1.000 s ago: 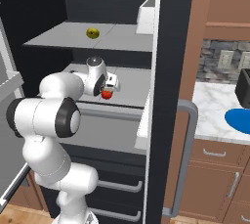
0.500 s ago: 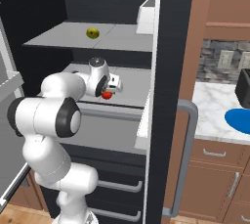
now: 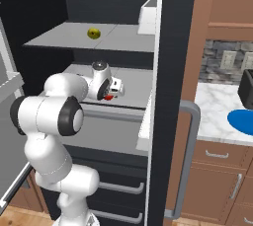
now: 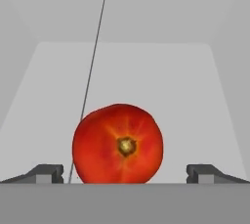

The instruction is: Pick tomato from the fridge and place it on the plate on the counter.

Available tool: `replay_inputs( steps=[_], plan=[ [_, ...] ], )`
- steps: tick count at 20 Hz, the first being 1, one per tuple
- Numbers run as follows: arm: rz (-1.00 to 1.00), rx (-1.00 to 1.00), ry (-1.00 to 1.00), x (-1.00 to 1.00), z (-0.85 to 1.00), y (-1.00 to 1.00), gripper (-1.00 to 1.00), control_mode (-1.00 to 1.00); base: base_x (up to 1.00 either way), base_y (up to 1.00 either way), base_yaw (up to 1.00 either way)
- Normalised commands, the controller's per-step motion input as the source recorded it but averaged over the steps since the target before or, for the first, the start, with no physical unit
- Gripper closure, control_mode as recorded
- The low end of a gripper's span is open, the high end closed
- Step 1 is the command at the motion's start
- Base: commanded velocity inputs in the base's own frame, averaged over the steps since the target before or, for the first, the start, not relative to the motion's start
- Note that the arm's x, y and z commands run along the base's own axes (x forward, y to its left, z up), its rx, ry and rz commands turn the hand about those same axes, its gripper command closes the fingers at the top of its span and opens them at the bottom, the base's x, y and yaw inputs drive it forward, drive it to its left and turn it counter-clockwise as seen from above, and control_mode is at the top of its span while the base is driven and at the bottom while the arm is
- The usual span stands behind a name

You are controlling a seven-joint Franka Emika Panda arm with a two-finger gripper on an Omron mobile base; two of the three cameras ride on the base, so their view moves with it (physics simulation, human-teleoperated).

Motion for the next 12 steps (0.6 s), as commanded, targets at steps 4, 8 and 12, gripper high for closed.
replay_inputs(
  steps=[4,8,12],
  plan=[
    [0.0,0.0,0.0,0.18,-0.07,0.0,-1.0,-1.0,0.0,0.0,0.0],
    [0.0,0.0,0.0,0.24,-0.09,0.0,-1.0,-1.0,0.0,0.0,0.0],
    [0.0,0.0,0.03,0.14,-0.1,0.0,-1.0,-1.0,0.0,0.0,0.0]
  ],
)
